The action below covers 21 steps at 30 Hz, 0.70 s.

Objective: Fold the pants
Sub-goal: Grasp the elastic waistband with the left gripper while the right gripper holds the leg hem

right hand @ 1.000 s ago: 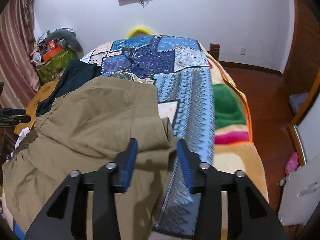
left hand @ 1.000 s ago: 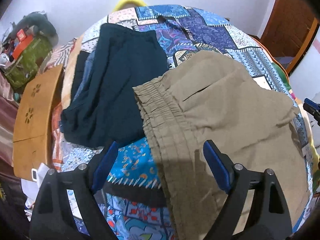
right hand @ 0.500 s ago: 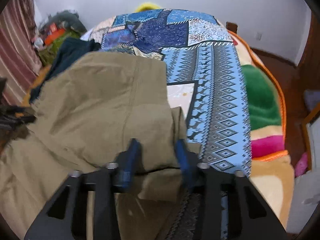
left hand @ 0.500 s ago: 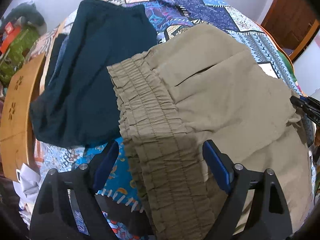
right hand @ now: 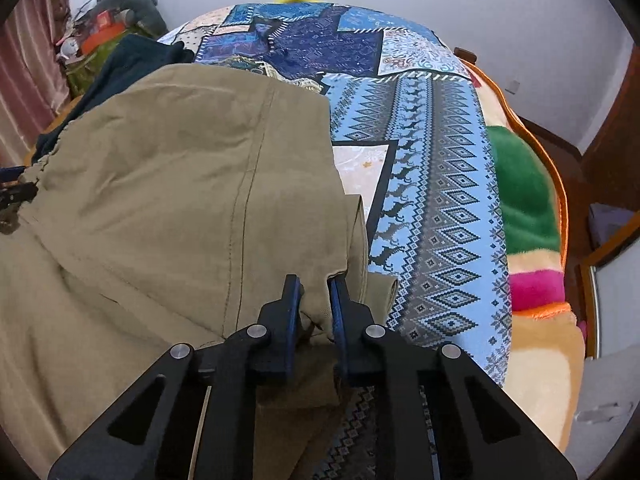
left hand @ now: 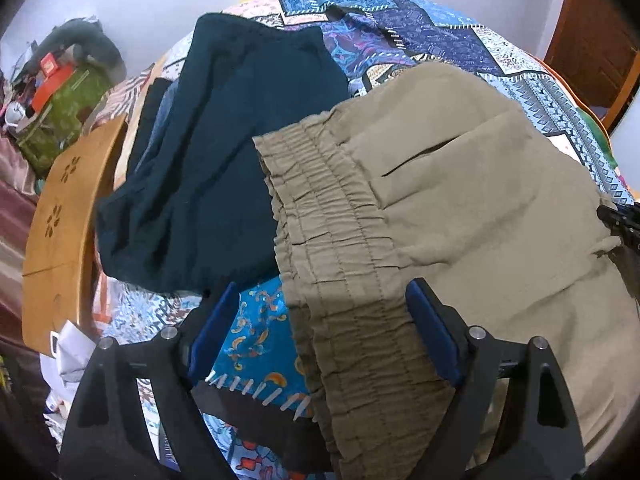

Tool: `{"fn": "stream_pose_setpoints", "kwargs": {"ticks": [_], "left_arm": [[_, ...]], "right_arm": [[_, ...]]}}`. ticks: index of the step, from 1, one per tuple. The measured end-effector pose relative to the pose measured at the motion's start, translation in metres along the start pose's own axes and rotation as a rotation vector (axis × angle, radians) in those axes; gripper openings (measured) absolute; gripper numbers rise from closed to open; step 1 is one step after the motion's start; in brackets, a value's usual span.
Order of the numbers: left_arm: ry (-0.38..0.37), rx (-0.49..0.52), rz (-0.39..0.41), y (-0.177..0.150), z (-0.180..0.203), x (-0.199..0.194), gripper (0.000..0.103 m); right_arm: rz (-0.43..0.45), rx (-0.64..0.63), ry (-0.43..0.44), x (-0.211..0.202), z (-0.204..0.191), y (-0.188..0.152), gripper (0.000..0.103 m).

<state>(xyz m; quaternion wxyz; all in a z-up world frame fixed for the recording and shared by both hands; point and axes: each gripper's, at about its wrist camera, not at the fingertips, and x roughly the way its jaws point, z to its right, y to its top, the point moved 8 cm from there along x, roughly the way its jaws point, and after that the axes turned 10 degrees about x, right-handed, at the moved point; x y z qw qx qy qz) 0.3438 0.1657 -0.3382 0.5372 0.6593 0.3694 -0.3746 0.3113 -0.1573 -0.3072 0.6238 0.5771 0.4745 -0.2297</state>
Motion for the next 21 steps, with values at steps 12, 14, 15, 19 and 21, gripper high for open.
{"fn": "stream_pose_setpoints", "kwargs": {"ticks": [12,14,15,19,21], "left_arm": [[-0.037,-0.061,0.074,0.021,-0.021,-0.052,0.086],[-0.032,-0.076,0.091,0.029,-0.031,-0.059,0.086],[-0.028,-0.080,0.094,0.033,-0.035,-0.060,0.087],[-0.014,-0.105,0.089,0.047,-0.051,-0.054,0.087],[-0.017,-0.117,0.080,0.051,-0.056,-0.047,0.087]], "right_arm": [[0.056,0.070,0.025,-0.051,0.002,0.034,0.028],[0.094,0.054,0.037,-0.066,-0.002,0.047,0.036],[0.111,0.048,0.043,-0.071,-0.004,0.052,0.038],[0.165,0.035,0.075,-0.081,-0.012,0.080,0.043],[0.180,0.037,0.088,-0.077,-0.015,0.095,0.046]]}}
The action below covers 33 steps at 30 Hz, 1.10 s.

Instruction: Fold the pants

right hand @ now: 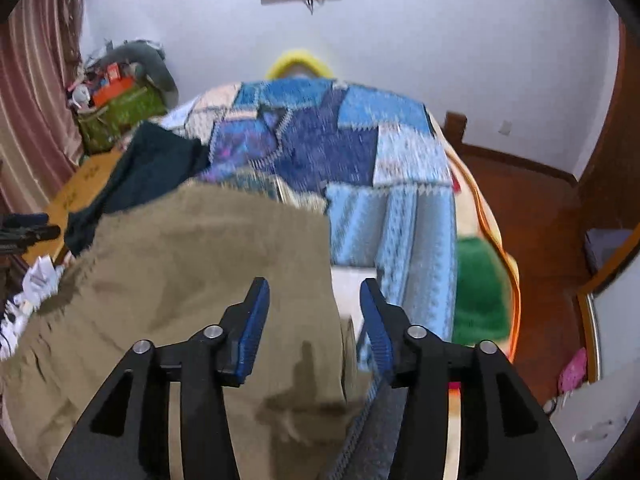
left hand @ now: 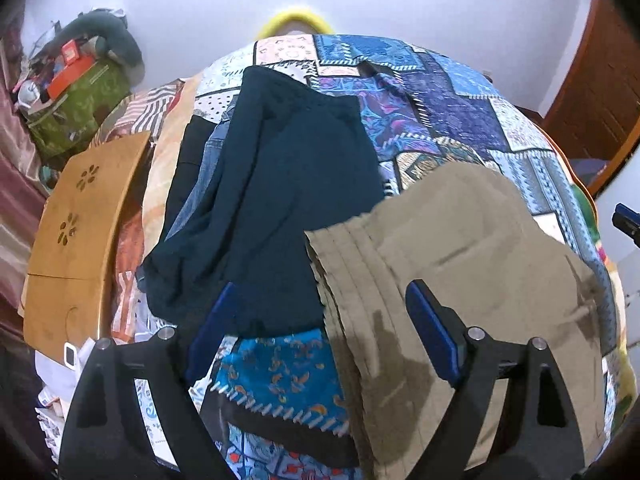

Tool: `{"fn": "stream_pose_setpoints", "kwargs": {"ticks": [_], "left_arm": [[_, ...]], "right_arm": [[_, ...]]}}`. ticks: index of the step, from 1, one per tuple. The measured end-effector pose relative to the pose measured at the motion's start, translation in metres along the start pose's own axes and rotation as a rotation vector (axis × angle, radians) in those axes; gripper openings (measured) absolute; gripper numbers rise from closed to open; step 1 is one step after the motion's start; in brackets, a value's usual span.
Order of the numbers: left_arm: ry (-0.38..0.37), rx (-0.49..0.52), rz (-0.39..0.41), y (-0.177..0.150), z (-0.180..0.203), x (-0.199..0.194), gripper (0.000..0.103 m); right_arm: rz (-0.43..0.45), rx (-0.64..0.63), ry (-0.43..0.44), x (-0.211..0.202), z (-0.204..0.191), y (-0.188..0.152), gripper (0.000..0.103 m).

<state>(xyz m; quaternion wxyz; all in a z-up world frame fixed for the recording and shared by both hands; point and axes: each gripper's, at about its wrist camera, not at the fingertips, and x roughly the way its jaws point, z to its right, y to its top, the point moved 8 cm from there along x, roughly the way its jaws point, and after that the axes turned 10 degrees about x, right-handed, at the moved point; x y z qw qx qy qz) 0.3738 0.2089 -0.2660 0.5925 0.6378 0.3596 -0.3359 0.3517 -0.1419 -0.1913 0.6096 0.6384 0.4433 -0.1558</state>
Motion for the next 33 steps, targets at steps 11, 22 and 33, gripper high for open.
{"fn": "stream_pose_setpoints", "kwargs": {"ticks": [11,22,33], "left_arm": [[-0.029,-0.005,-0.095,0.016,0.004,0.070,0.086],[-0.030,-0.040,-0.103,0.017,0.003,0.110,0.086],[-0.024,0.040,-0.057,0.027,0.015,0.089,0.048]], "right_arm": [[-0.114,0.000,0.013,0.100,-0.005,0.026,0.047],[-0.282,0.133,0.016,0.208,0.010,0.021,0.047],[-0.145,0.076,0.000,0.181,-0.007,0.022,0.011]]}}
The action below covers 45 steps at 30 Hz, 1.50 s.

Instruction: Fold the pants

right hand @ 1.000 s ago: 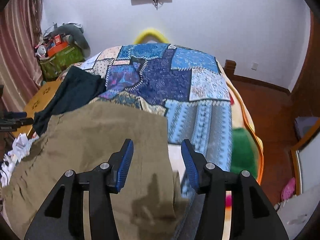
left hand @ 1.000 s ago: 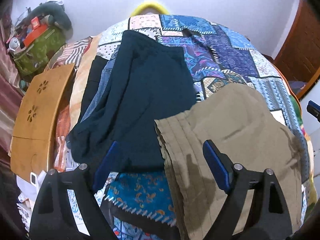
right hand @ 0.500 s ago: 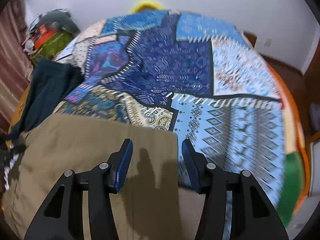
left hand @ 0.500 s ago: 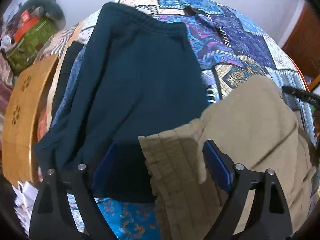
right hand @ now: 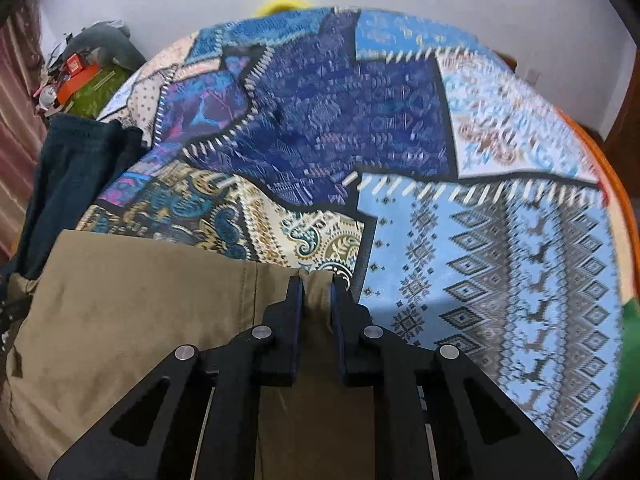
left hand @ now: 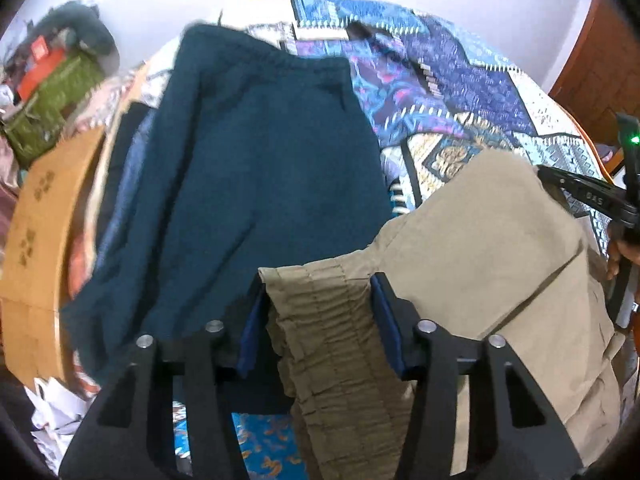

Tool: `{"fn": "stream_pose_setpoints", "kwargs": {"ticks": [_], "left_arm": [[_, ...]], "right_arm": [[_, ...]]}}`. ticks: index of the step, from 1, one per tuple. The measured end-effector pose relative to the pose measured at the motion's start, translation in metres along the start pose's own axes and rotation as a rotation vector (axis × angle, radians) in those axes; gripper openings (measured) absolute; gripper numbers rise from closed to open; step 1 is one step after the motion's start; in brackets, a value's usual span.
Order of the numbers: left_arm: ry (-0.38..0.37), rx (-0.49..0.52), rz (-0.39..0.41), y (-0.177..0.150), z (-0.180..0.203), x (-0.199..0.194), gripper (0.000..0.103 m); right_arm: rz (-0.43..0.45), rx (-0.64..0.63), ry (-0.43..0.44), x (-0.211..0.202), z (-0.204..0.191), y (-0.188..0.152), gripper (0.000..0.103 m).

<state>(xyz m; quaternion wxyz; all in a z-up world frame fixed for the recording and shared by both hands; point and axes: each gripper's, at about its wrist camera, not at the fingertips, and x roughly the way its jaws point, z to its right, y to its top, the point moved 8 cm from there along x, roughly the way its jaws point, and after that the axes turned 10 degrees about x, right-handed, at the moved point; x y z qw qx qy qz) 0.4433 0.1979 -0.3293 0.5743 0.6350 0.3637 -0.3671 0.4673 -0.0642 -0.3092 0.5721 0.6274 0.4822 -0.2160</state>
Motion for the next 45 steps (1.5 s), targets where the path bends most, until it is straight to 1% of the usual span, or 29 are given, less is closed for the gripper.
{"fn": "stream_pose_setpoints", "kwargs": {"ticks": [6,8,11,14,16,18,23,29,34,38,42,45], "left_arm": [[0.031,0.006,0.097,0.017,-0.003,-0.054,0.046],[0.053,0.025,0.140,0.023,-0.001,-0.078,0.046],[0.061,0.032,0.199,0.030,0.003,-0.111,0.046],[0.045,0.032,0.238,0.031,0.006,-0.138,0.046],[0.042,0.043,0.245,0.027,0.008,-0.149,0.046],[0.048,0.060,0.248,0.018,0.012,-0.160,0.046],[0.029,0.084,0.252,-0.008,0.024,-0.180,0.046],[-0.010,0.088,0.252,-0.044,0.035,-0.197,0.046],[-0.047,0.096,0.247,-0.078,0.049,-0.209,0.046],[-0.057,0.121,0.234,-0.105,0.063,-0.212,0.046],[-0.023,0.167,0.203,-0.133,0.076,-0.208,0.047],[-0.008,0.176,0.182,-0.153,0.082,-0.204,0.047]], "right_arm": [[0.114,-0.049,0.006,-0.063,-0.007,0.029,0.010],[0.182,-0.061,0.010,-0.097,-0.013,0.043,0.010],[0.266,-0.066,0.028,-0.135,-0.024,0.064,0.010],[0.332,-0.059,0.061,-0.176,-0.031,0.071,0.010],[0.353,-0.066,0.076,-0.194,-0.035,0.069,0.010],[0.365,-0.078,0.085,-0.212,-0.038,0.058,0.010],[0.376,-0.094,0.093,-0.237,-0.038,0.030,0.010],[0.375,-0.067,0.111,-0.265,-0.024,-0.017,0.010],[0.341,-0.077,0.091,-0.274,-0.014,-0.060,0.010],[0.308,-0.067,0.076,-0.274,-0.005,-0.098,0.010],[0.271,-0.058,0.070,-0.270,-0.001,-0.129,0.010],[0.254,-0.068,0.057,-0.267,-0.001,-0.149,0.011]]}}
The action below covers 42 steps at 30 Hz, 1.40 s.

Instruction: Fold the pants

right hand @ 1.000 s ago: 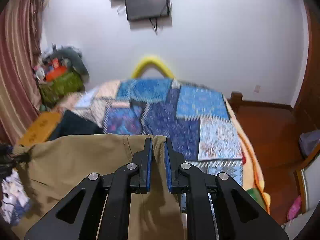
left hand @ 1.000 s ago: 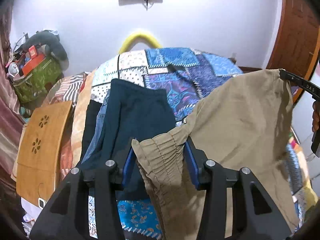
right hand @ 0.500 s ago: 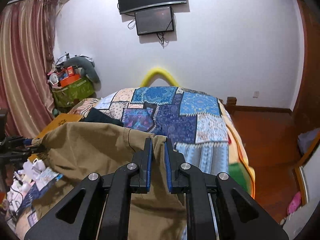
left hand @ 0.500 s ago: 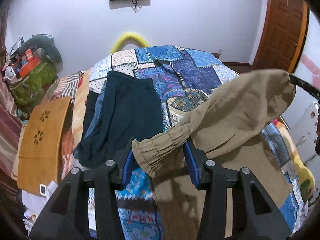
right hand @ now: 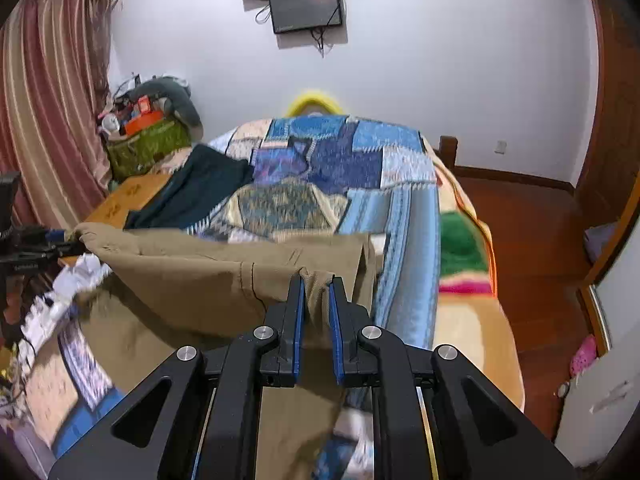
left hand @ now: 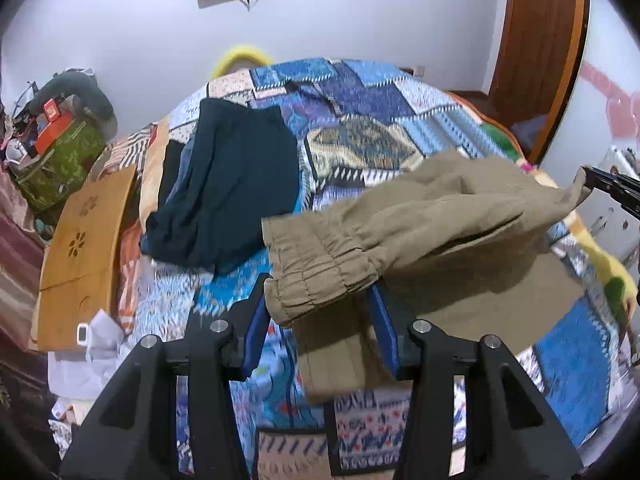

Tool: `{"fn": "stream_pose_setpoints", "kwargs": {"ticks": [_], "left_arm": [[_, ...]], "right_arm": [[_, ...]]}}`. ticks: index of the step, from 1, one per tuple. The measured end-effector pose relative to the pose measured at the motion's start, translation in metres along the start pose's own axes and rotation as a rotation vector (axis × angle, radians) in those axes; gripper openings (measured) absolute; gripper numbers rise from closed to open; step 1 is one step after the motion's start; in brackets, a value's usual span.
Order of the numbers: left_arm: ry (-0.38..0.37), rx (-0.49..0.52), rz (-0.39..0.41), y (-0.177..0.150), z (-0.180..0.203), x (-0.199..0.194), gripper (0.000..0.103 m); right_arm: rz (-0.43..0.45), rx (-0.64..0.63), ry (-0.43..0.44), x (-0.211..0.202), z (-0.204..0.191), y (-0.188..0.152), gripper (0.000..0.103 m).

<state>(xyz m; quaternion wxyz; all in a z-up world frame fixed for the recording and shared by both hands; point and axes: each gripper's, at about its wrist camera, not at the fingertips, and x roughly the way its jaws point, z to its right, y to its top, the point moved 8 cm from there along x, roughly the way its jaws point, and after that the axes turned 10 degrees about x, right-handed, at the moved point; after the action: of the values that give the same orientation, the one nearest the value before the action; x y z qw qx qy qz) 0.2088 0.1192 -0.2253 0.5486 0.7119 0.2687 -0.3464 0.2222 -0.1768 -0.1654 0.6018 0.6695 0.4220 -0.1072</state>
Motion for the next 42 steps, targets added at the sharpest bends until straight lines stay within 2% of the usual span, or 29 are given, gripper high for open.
{"fn": "stream_pose_setpoints", "kwargs": {"ticks": [12,17,22,25,29,30,35,39,42], "left_arm": [[-0.012,-0.054,-0.056,-0.054,0.005,-0.006,0.047],[0.005,-0.072,-0.057,-0.061,0.001,-0.017,0.049],[0.013,-0.072,-0.021,-0.052,0.004,-0.033,0.061],[0.028,-0.042,-0.002,-0.044,0.011,-0.039,0.070],[0.026,0.033,0.017,-0.032,0.028,-0.037,0.070],[0.025,0.058,0.008,-0.029,0.033,-0.033,0.070],[0.019,0.181,-0.040,-0.022,0.059,-0.011,0.072],[0.016,0.257,-0.078,-0.021,0.076,0.007,0.084],[0.041,0.324,-0.094,-0.017,0.086,0.018,0.087]], "right_arm": [[-0.082,0.069,-0.016,-0.003,0.012,-0.074,0.012],[-0.107,0.097,-0.035,-0.011,0.018,-0.098,0.015],[-0.083,0.064,-0.051,-0.028,0.014,-0.096,0.015],[-0.052,0.037,-0.050,-0.040,0.008,-0.088,0.021],[-0.033,0.033,-0.013,-0.046,-0.006,-0.078,0.044],[-0.036,0.026,-0.001,-0.044,-0.012,-0.077,0.046],[-0.055,-0.024,0.055,-0.032,-0.041,-0.075,0.047],[-0.083,-0.039,0.105,-0.016,-0.060,-0.080,0.051],[-0.122,-0.061,0.122,-0.002,-0.072,-0.087,0.052]]}}
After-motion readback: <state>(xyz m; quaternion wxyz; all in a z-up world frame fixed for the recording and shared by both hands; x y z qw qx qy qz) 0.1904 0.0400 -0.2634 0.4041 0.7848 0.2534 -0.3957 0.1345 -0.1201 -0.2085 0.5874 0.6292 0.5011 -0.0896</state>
